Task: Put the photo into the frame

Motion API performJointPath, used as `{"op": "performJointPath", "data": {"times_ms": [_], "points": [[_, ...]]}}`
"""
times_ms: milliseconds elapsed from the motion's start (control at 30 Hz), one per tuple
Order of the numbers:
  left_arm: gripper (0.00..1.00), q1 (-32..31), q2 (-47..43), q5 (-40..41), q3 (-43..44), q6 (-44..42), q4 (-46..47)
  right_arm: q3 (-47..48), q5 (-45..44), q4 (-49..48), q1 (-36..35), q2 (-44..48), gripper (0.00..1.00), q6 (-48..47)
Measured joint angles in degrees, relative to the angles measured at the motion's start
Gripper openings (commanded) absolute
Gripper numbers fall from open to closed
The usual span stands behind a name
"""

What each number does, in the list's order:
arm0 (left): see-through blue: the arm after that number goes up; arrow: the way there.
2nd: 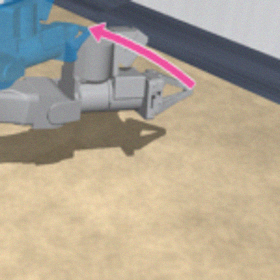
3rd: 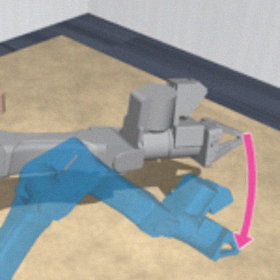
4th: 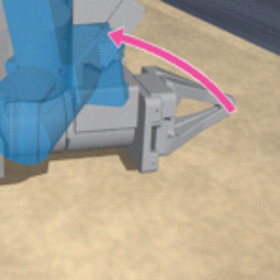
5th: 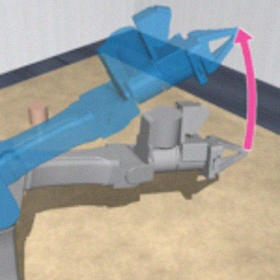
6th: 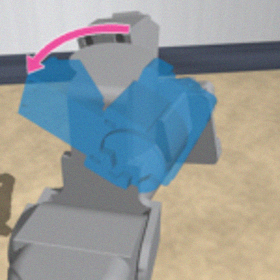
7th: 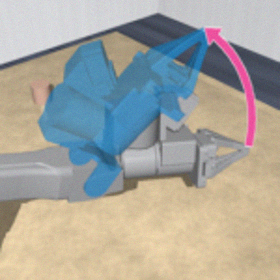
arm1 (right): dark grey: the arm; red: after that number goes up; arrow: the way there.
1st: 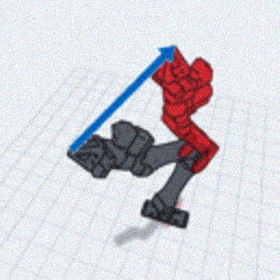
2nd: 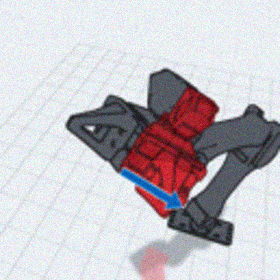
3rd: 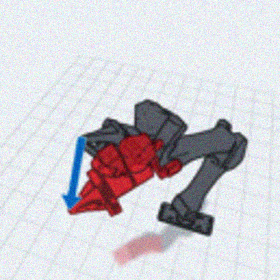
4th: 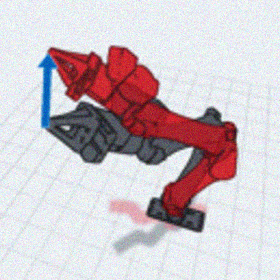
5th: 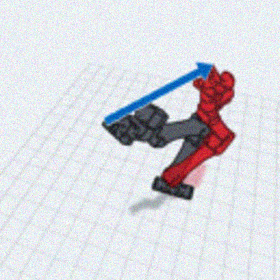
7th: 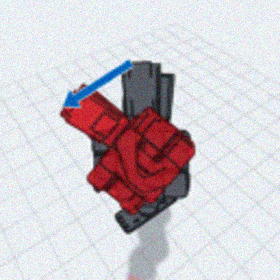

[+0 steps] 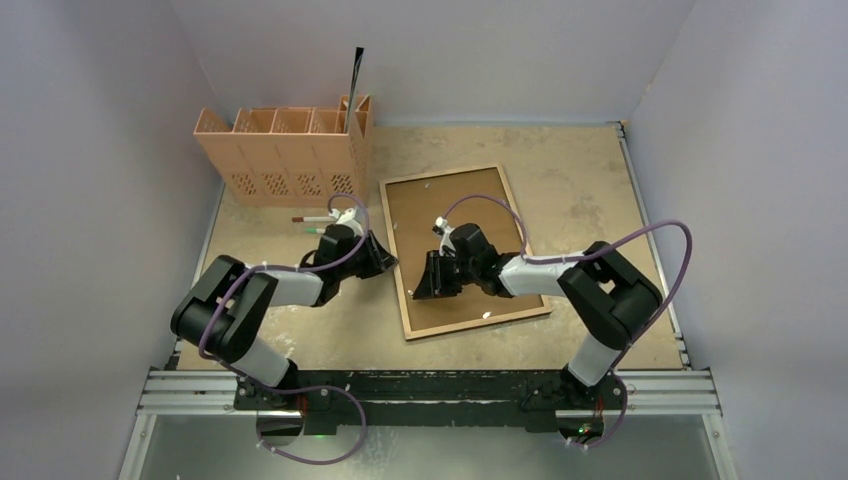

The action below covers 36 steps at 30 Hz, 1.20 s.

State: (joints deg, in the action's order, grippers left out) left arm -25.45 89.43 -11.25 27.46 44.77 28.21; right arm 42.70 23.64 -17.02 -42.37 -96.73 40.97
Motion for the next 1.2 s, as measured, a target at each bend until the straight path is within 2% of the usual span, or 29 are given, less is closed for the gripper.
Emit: {"op": "performJointPath", "data": {"times_ms": [433,867,1200], "points": [[0.25,-0.46,-0.04,0.57,-1.99,-0.39,3.74,0.22,1.64,-5.64,-0.17,-2.51,0.35,0.87],[0.17,-0.35,1.70,-1.38,-4.42,-0.37,10.93,0.81,2.89,-10.95,-1.03,-5.62,0.34,3.39],[0.16,-0.15,2.43,-1.86,-4.87,-0.35,13.03,1.09,2.89,-13.33,-1.36,-6.80,0.34,4.39]]}}
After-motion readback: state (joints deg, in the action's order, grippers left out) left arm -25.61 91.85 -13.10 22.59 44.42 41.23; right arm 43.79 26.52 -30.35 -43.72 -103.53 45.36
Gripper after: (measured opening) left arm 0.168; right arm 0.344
